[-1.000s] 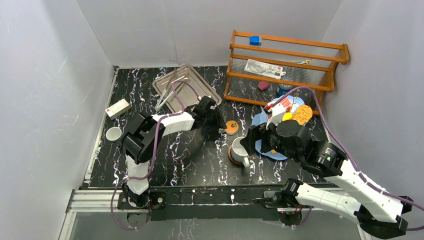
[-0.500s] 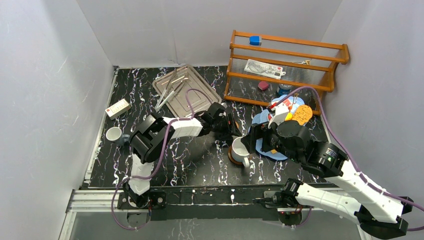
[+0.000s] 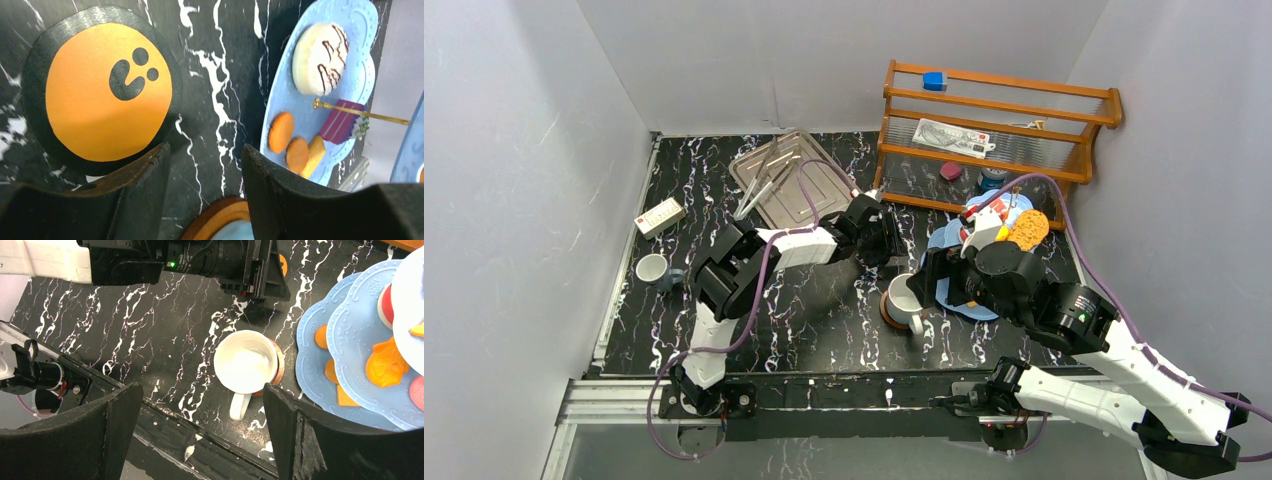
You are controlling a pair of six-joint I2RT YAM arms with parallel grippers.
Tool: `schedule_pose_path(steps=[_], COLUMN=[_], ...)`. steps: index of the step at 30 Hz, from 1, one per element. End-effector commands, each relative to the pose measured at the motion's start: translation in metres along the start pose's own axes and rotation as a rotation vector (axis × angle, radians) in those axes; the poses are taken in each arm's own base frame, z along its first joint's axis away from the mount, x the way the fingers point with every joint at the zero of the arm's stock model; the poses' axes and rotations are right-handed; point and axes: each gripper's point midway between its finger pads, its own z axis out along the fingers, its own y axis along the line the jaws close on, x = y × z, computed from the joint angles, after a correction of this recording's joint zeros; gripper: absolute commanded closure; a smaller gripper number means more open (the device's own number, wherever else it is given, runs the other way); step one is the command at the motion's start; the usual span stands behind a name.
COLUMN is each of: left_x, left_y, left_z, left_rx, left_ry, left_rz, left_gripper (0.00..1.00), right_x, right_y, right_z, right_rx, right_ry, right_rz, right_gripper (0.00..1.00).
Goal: Serve the afternoon tea
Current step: Move the coaster to the center of the board.
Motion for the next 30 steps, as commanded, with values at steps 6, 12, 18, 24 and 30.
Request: schedule_pose_path(steps=[6, 12, 18, 24, 30], left_x=[-0.034, -0.044, -0.062, -0.065, -0.080], left_y=[0.001, -0.008, 0.024, 0.043, 0.074], left_z=[0.001, -0.035, -0.086, -0.115, -0.184], left_rx=[-0.034, -0.075, -0.296, -0.400, -0.606], left_ry=[-0.072, -0.087, -0.174, -0.178, -0.320], left_rz=[0.133, 0.178, 0.253, 0.299, 0.263], left_gripper=[0.47, 0.41, 0.28, 0.26, 0.08], right_x=[-0.010, -0.014, -0.014, -0.017, -0.018], right_y=[0.001, 0.001, -0.002, -0.003, -0.007], right_z=[-0.003, -0.005, -0.009, -0.013, -0.016], right_rx=[0.002, 0.001, -0.011, -0.023, -0.016], right_ry=[-0.042, -0.055, -0.092, -0.116, -0.136], right_rz=[0.021, 0.021, 0.023, 0.019, 0.015], right_gripper=[0.01, 0.01, 0.01, 0.01, 0.01])
